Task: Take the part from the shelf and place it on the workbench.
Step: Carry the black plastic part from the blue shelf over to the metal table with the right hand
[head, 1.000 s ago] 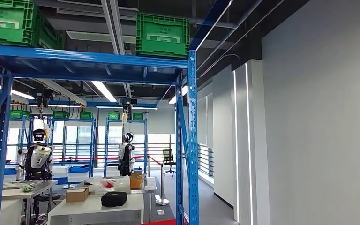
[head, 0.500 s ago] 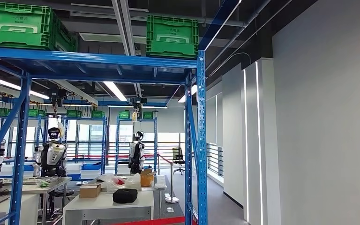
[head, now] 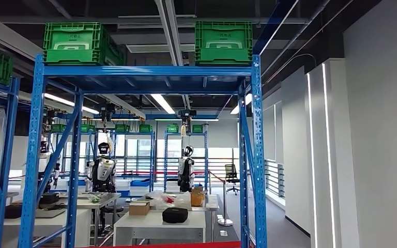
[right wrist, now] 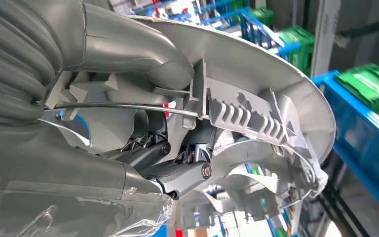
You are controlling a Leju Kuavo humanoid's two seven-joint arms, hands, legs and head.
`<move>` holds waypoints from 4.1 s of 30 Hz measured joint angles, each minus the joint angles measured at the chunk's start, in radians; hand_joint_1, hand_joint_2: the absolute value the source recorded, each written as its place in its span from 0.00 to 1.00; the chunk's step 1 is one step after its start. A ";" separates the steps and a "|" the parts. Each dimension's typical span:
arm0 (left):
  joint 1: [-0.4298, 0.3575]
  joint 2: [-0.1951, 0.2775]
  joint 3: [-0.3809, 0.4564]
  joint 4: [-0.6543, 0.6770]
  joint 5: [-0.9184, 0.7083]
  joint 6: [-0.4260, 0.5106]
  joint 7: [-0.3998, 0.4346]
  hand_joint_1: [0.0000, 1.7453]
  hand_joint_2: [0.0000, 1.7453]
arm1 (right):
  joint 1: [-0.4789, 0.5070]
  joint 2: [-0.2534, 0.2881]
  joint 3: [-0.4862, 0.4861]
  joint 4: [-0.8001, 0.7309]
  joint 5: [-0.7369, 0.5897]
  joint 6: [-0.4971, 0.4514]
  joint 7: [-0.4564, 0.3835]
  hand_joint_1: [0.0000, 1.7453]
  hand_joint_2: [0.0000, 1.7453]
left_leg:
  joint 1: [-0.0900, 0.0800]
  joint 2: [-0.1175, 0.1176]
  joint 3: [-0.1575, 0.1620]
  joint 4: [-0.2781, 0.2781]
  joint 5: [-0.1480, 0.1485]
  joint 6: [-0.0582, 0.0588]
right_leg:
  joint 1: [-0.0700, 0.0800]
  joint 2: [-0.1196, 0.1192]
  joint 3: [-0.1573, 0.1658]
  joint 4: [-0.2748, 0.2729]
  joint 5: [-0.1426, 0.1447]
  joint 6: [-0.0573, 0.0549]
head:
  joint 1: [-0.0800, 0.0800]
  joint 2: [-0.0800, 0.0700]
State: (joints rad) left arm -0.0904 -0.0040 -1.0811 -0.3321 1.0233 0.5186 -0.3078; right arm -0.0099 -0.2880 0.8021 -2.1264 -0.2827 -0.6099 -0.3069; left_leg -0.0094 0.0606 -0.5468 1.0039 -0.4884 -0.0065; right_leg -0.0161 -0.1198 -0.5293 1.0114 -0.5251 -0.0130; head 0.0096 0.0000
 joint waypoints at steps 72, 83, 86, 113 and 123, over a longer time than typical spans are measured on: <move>-0.012 -0.014 -0.018 0.012 0.051 -0.009 0.048 0.00 1.00 | -0.025 -0.004 0.006 0.008 0.013 0.018 0.073 1.00 1.00 | 0.006 -0.147 -0.036 0.010 0.029 0.022 | -0.013 0.146 -0.084 0.131 -0.016 0.022 | -0.011 0.000; -0.011 -0.011 -0.018 0.011 0.061 -0.009 0.058 0.00 1.00 | -0.029 -0.001 0.007 0.009 0.011 0.022 0.081 1.00 1.00 | 0.017 -0.080 -0.173 0.266 -0.076 -0.029 | -0.009 0.088 -0.023 0.029 -0.004 -0.024 | -0.001 0.000; -0.011 -0.011 -0.018 0.011 0.063 -0.009 0.058 0.00 1.00 | -0.030 -0.001 0.007 0.009 0.008 0.024 0.083 1.00 1.00 | 0.018 -0.068 -0.151 0.216 -0.018 -0.023 | -0.005 0.049 -0.011 0.029 -0.015 -0.022 | 0.002 0.000; -0.011 -0.011 -0.018 0.010 0.077 -0.008 0.054 0.00 1.00 | -0.040 0.004 0.012 0.014 0.000 0.029 0.087 1.00 1.00 | 0.014 -0.082 -0.163 0.238 -0.070 -0.024 | -0.004 0.101 -0.023 0.012 0.010 -0.025 | -0.002 0.000; -0.011 -0.010 -0.018 0.010 0.080 -0.007 0.051 0.00 1.00 | -0.042 0.004 0.013 0.014 0.000 0.030 0.089 1.00 1.00 | -0.007 -0.008 -0.062 0.023 0.034 0.019 | 0.003 -0.011 0.014 0.008 -0.026 0.007 | 0.004 0.000</move>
State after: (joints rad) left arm -0.1011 -0.0141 -1.0987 -0.3216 1.1038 0.5112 -0.2563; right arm -0.0519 -0.2838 0.8154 -2.1119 -0.2827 -0.5803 -0.2182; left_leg -0.0168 0.0528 -0.6087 1.0269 -0.4545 0.0127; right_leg -0.0131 -0.1311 -0.5157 1.0192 -0.5511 -0.0056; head 0.0139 0.0001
